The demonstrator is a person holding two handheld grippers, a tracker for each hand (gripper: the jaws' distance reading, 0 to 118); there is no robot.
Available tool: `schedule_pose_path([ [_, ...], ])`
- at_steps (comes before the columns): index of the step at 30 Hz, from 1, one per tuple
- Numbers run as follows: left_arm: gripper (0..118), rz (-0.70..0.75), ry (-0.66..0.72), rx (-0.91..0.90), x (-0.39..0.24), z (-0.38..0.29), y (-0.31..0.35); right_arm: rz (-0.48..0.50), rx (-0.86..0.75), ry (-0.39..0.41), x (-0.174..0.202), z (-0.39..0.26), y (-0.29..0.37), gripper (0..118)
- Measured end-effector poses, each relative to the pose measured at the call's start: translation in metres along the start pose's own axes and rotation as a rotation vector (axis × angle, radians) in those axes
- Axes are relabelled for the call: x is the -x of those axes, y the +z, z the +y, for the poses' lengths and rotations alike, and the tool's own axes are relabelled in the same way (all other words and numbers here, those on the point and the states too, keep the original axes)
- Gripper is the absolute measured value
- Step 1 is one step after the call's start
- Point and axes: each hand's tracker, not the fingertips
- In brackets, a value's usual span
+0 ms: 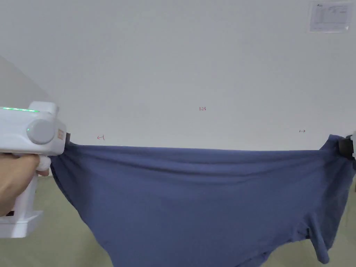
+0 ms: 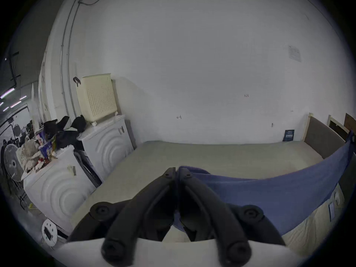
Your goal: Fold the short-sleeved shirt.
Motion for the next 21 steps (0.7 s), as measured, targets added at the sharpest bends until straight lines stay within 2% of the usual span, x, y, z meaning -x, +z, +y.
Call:
schedule_pose_path([
  [8,4,0.054,0.015,0.008,-0.028,-0.011,-0.069,-0.052,0.021,-0.012,0.02,-0.012,-0.075,2],
  [11,4,0.041,0.029,0.046,-0.033,-0.044,-0.092,-0.051,0.069,0.008,0.025,-0.047,-0.098,2],
  [15,4,0.013,-0.01,0.165,-0.036,-0.109,-0.109,-0.03,0.175,-0.014,0.021,-0.114,-0.116,2],
  [18,4,-0.024,-0.008,0.234,-0.034,-0.16,-0.101,-0.022,0.26,-0.003,0.016,-0.169,-0.105,2],
  [21,4,-0.05,-0.06,0.288,-0.031,-0.212,-0.077,0.002,0.304,-0.039,0.003,-0.221,-0.078,2],
])
